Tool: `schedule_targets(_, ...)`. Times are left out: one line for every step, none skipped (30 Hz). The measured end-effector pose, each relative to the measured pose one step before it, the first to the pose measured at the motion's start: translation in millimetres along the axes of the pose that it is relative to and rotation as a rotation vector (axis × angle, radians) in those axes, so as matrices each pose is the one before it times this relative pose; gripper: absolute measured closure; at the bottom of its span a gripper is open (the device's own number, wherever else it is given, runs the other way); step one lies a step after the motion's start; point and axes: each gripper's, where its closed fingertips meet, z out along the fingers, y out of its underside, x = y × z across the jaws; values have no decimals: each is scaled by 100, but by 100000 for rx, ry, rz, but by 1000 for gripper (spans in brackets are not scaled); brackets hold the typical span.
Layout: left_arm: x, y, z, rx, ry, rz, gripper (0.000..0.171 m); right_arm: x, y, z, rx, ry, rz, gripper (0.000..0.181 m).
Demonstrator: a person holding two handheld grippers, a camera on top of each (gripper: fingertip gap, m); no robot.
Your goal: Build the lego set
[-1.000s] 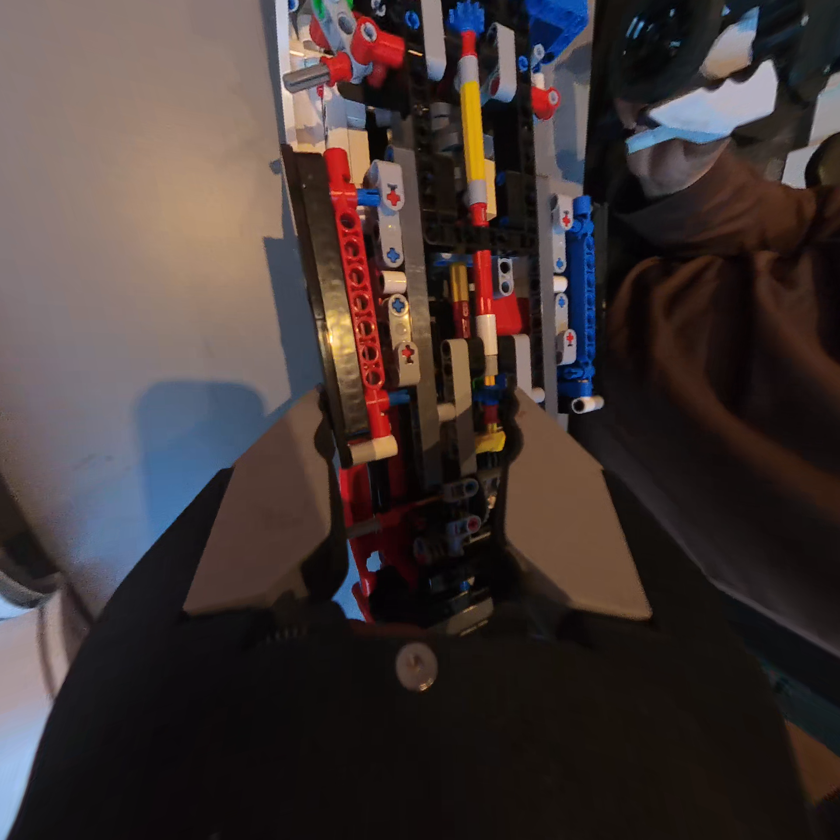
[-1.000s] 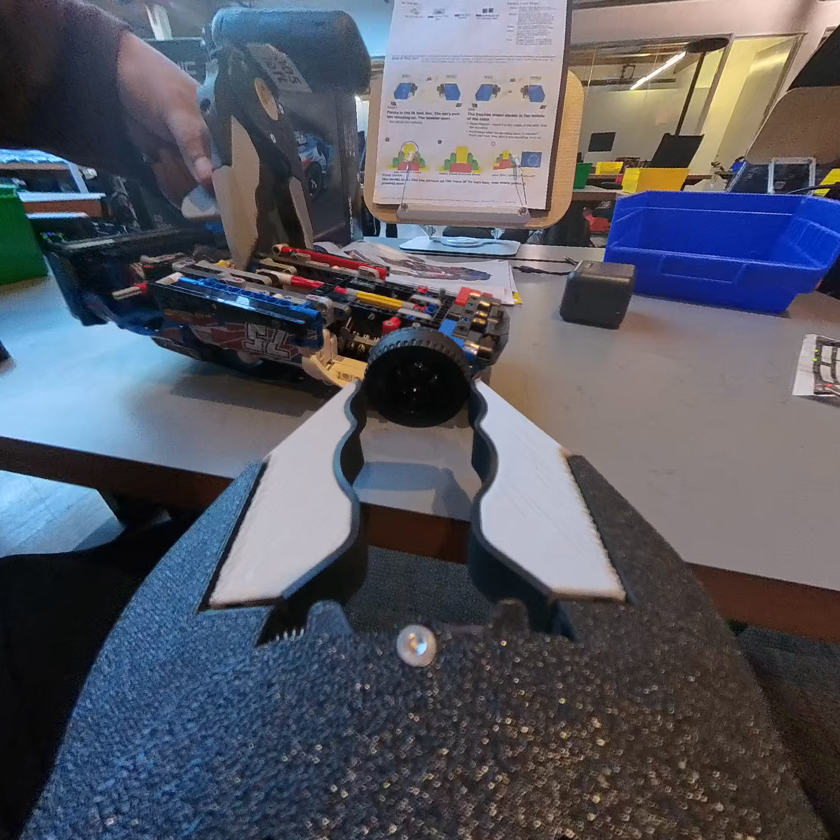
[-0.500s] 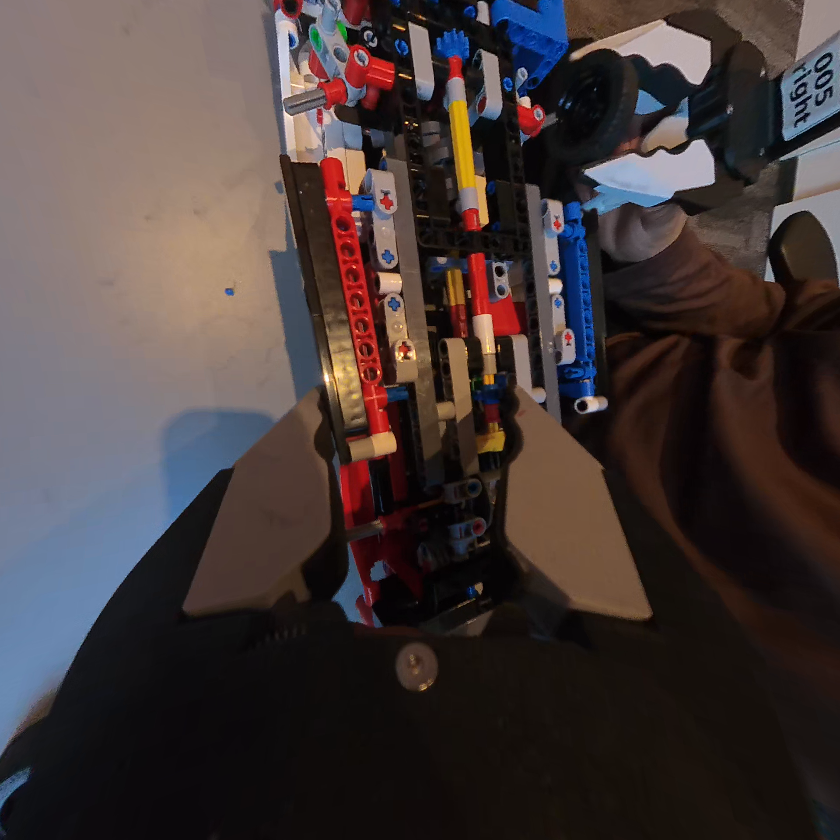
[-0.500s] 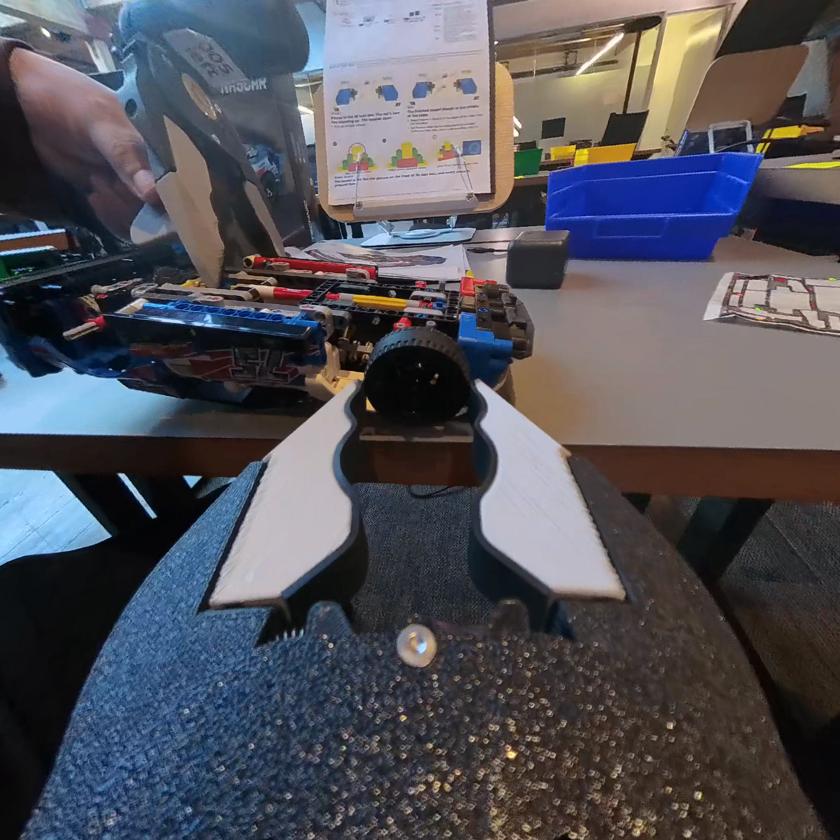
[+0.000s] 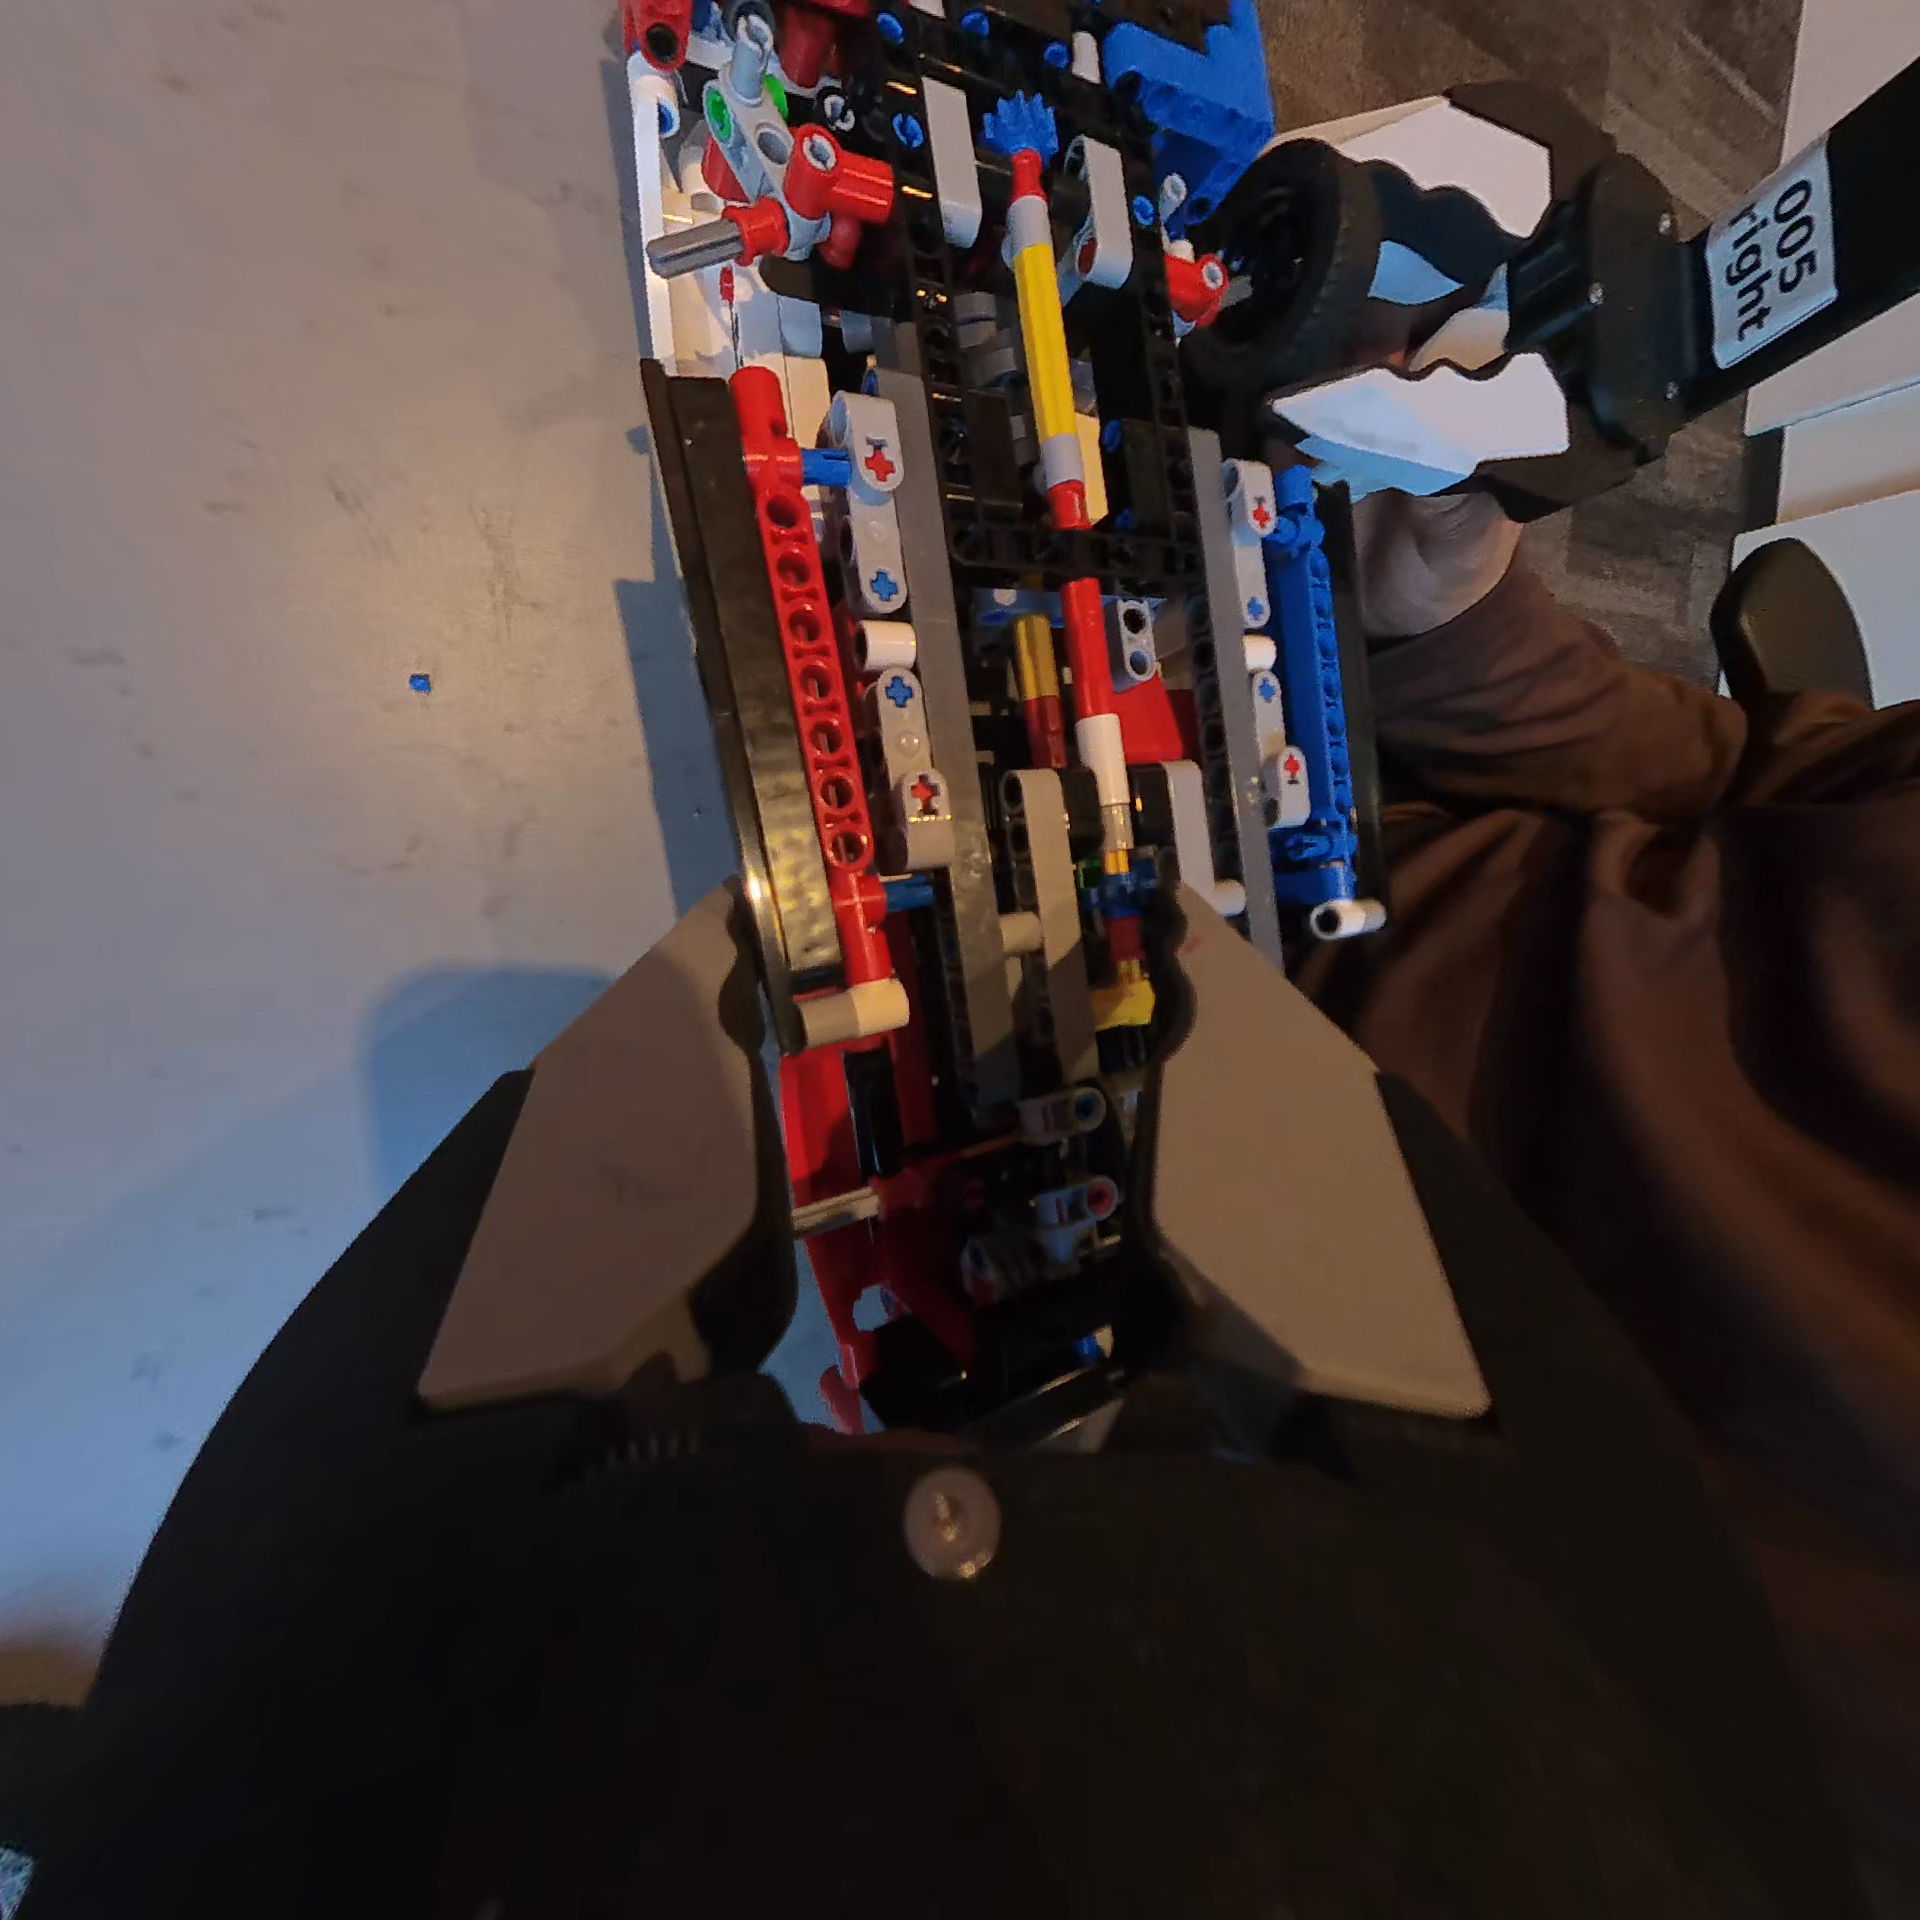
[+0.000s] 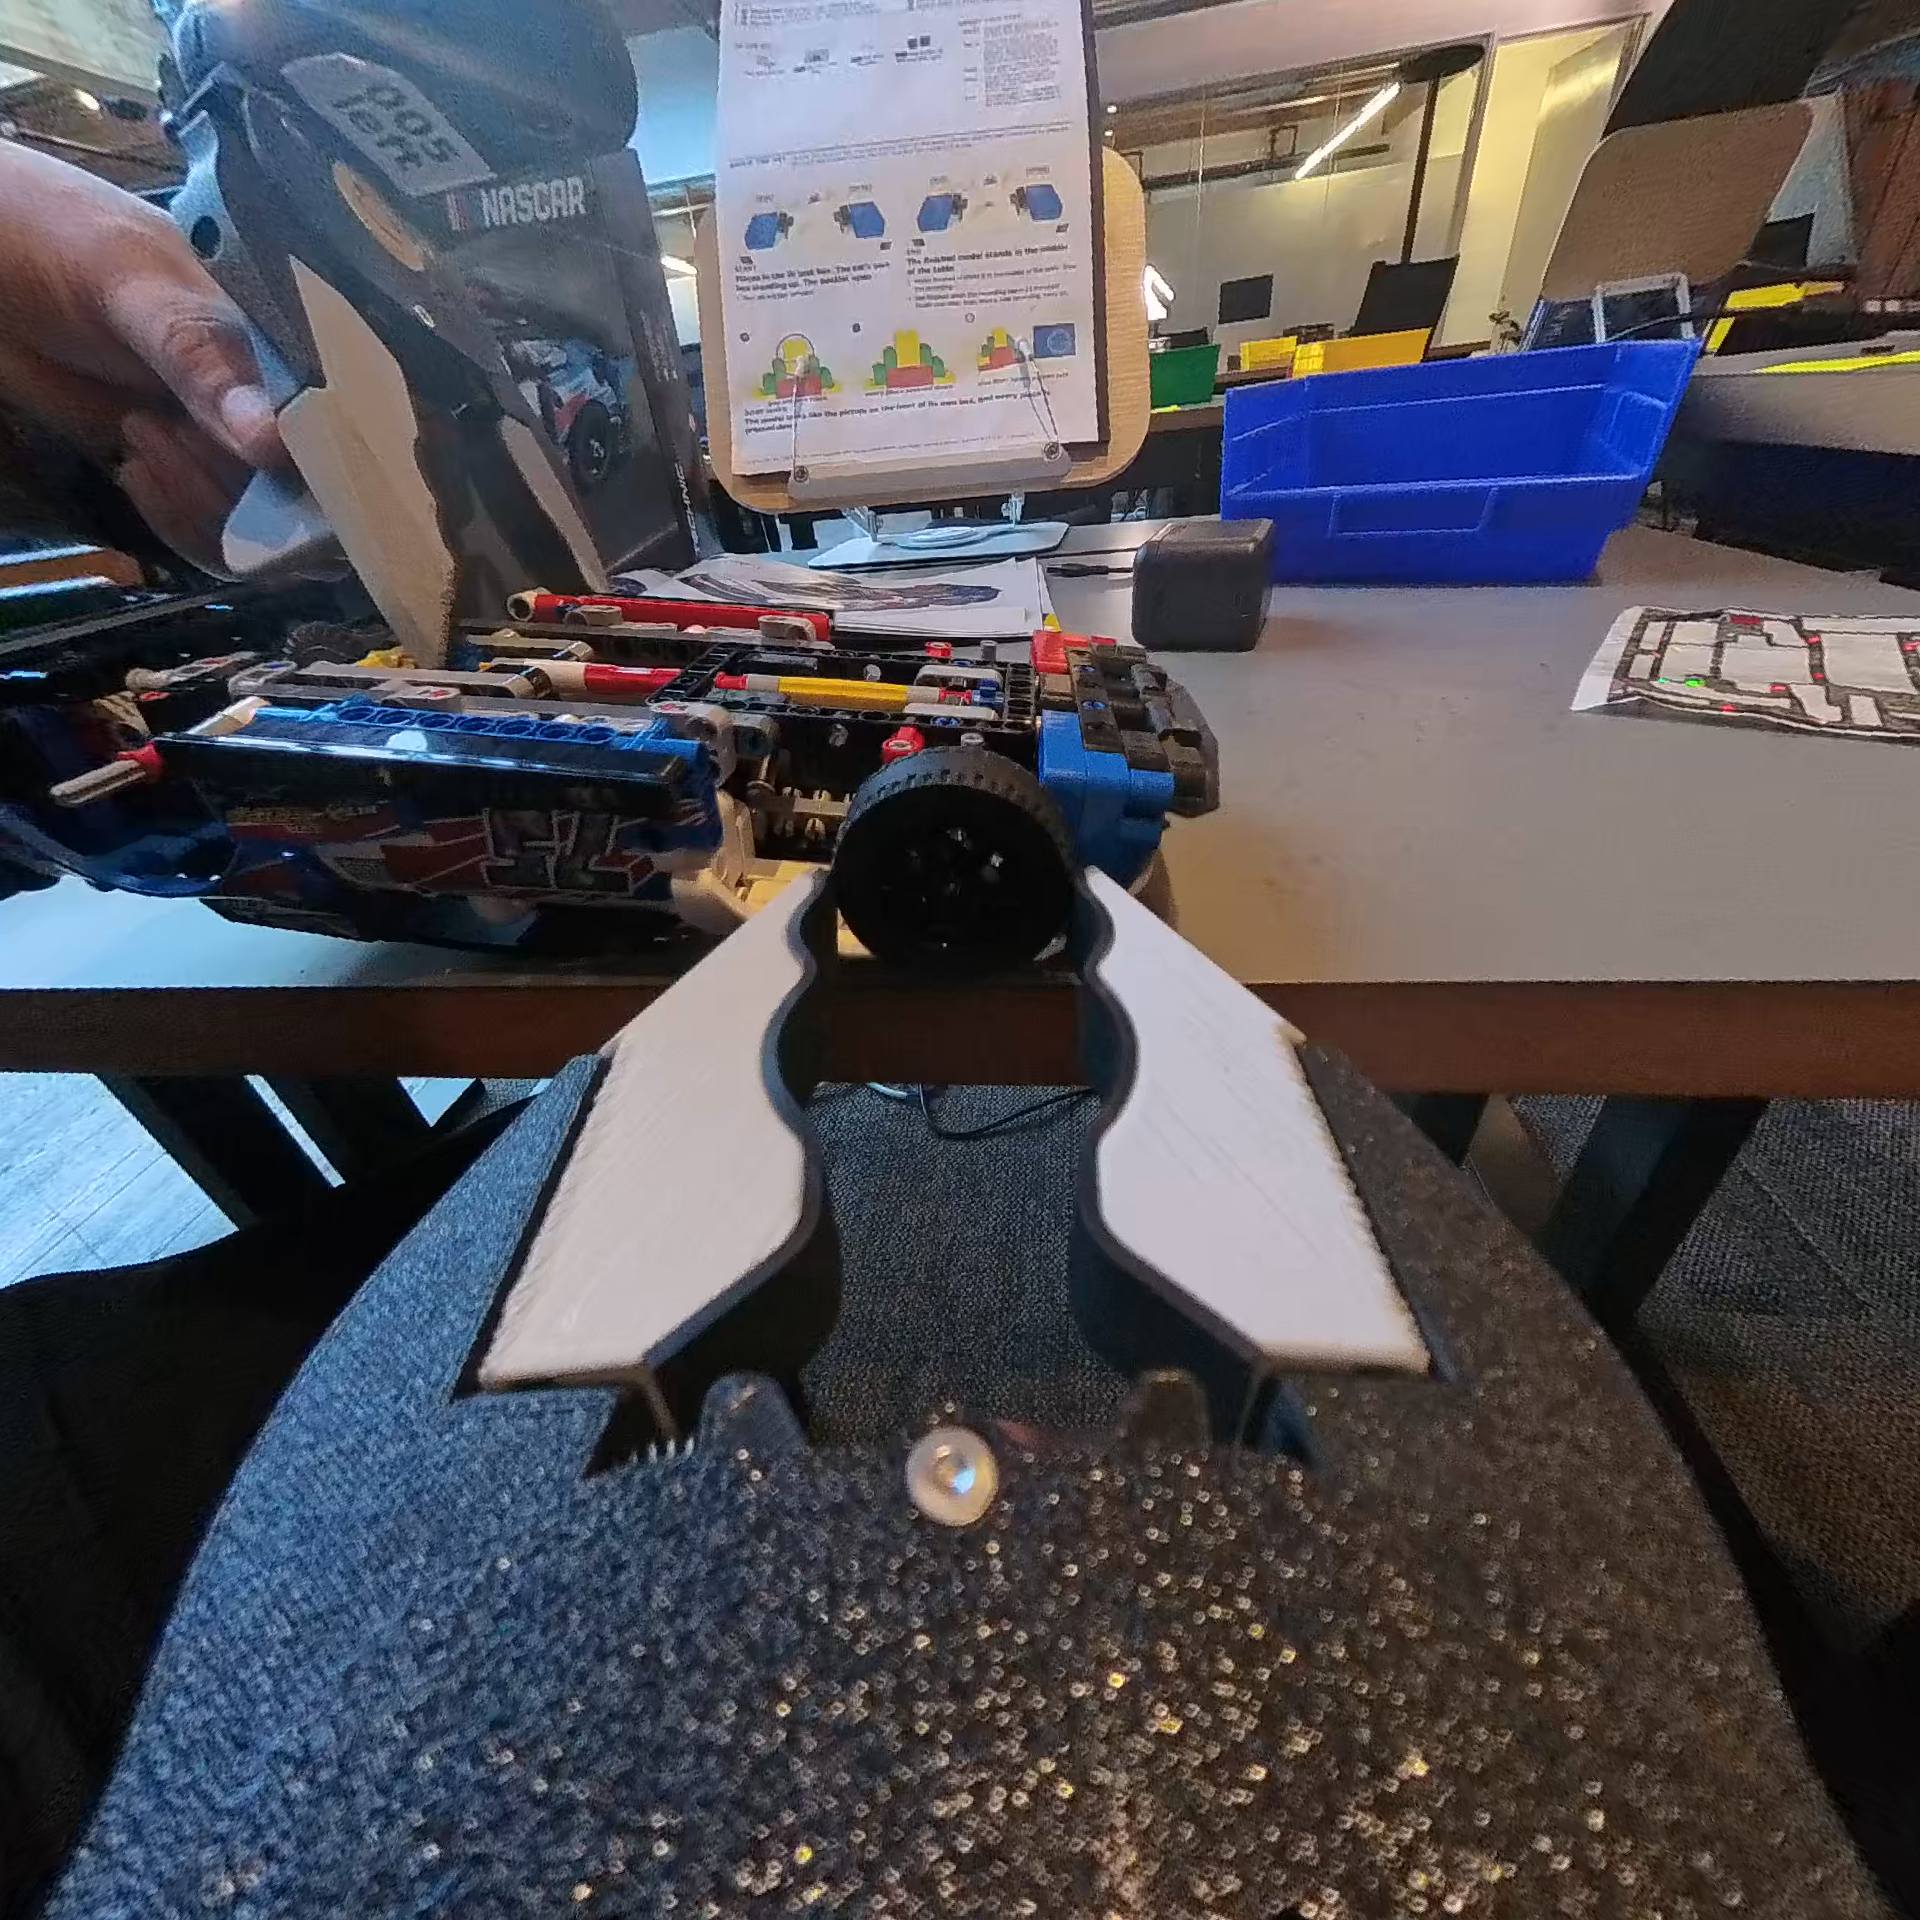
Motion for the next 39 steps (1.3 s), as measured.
schedule_targets(-23,37,-176,47,125,83,100,15,-5,-50,110,7,-134,141)
schedule_targets(-54,-157,-368,859,-354,572,102,20,-10,-67,128,-117,65,141)
schedule_targets(-144,-312,-525,1142,-1221,951,106,30,2,-54,131,-300,464,141)
schedule_targets(-151,-538,-632,2228,-1526,1301,108,38,14,-43,227,-341,823,141)
schedule_targets(-62,-597,-624,1836,-1051,1201,109,37,35,-19,258,-430,1035,141)
schedule_targets(-38,-628,-535,1592,-1147,1793,109,2,89,18,89,-437,1157,141)
schedule_targets(-112,-743,-395,1799,-2226,2506,109,-19,113,59,-42,-276,1046,141)
schedule_targets(-12,-905,-265,1631,-2528,4493,109,-102,87,31,102,-427,505,141)
schedule_targets(223,-1325,-156,2699,-2789,7584,111,-187,2,-9,544,-852,275,141)
schedule_targets(473,-1698,69,3416,-2478,10572,116,-250,-128,-58,1086,-1595,880,141)
schedule_targets(978,-1736,441,2393,477,12761,124,-170,-188,-148,1399,-1604,1604,141)
schedule_targets(1267,-1583,884,824,3381,12966,130,-4,-243,-251,1902,-1132,2073,141)
schedule_targets(903,-1295,1281,-862,3104,10897,134,130,-270,-308,2316,-1148,2968,141)
schedule_targets(656,-861,1549,-2710,4030,8357,135,188,-270,-338,2579,-1883,4394,141)
schedule_targets(706,-543,1639,-3103,6279,6806,136,183,-245,-351,2405,-2599,5564,141)
schedule_targets(316,-189,1583,-3545,5082,6308,141,165,-229,-396,2157,-2561,5635,141)
schedule_targets(-56,300,1417,-5258,2992,6414,144,178,-287,-425,2539,-1899,4925,141)
schedule_targets(82,487,1187,-5676,3252,6772,147,154,-314,-412,2708,-1281,3694,142)
schedule_targets(-38,421,919,-4817,1603,5766,150,124,-175,-337,1716,-927,2567,142)
schedule_targets(91,340,660,-4122,1652,4383,151,106,-31,-208,514,-337,1433,142)
schedule_targets(277,168,436,-2864,2109,3557,151,30,92,-55,-269,-217,197,142)
schedule_targets(-11,33,285,-1523,-21,2435,151,-119,133,93,-635,-563,-748,141)
schedule_targets(-209,111,216,-1741,-1030,1187,152,-204,119,185,-561,-826,-1219,142)
schedule_targets(-51,200,197,-1897,65,1147,153,-280,45,239,254,-1520,-1106,142)
schedule_targets(-49,147,173,-1082,-233,1603,155,-286,23,259,1161,-2280,315,142)
schedule_targets(-83,80,176,-552,-551,1158,160,-321,100,228,1382,-3437,2322,142)
schedule_targets(61,77,169,-463,225,666,163,-300,174,213,1242,-3940,3665,141)
schedule_targets(75,-51,122,472,-130,687,164,-67,210,135,1022,-2647,3492,141)
schedule_targets(25,-74,41,803,-514,785,167,99,199,97,1029,-1236,2071,141)
schedule_targets(25,0,23,510,-326,390,167,47,173,76,1024,-1274,1142,141)
schedule_targets(16,-23,-16,716,-353,119,167,-67,98,80,1281,-1777,1393,141)
schedule_targets(1,-25,-43,1031,-351,341,167,-151,31,67,1549,-2070,1508,141)
schedule_targets(20,-24,-35,1289,-410,610,167,-54,0,25,1701,-1256,1389,141)
schedule_targets(-12,-38,-29,1469,-300,-218,168,-5,-14,-27,1750,-614,906,141)
schedule_targets(13,-50,-9,1609,19,-742,168,48,40,-67,1236,-54,-101,141)
schedule_targets(-8,-51,20,1720,-93,-536,168,166,96,-50,396,930,-941,141)
schedule_targets(0,-45,23,1685,-135,-526,168,90,74,20,-112,756,-1174,141)
schedule_targets(2,-55,-4,1699,-188,7,168,-33,28,108,-248,167,-1410,141)
schedule_targets(-6,-26,5,1583,-375,493,167,-119,41,159,-440,16,-1709,141)
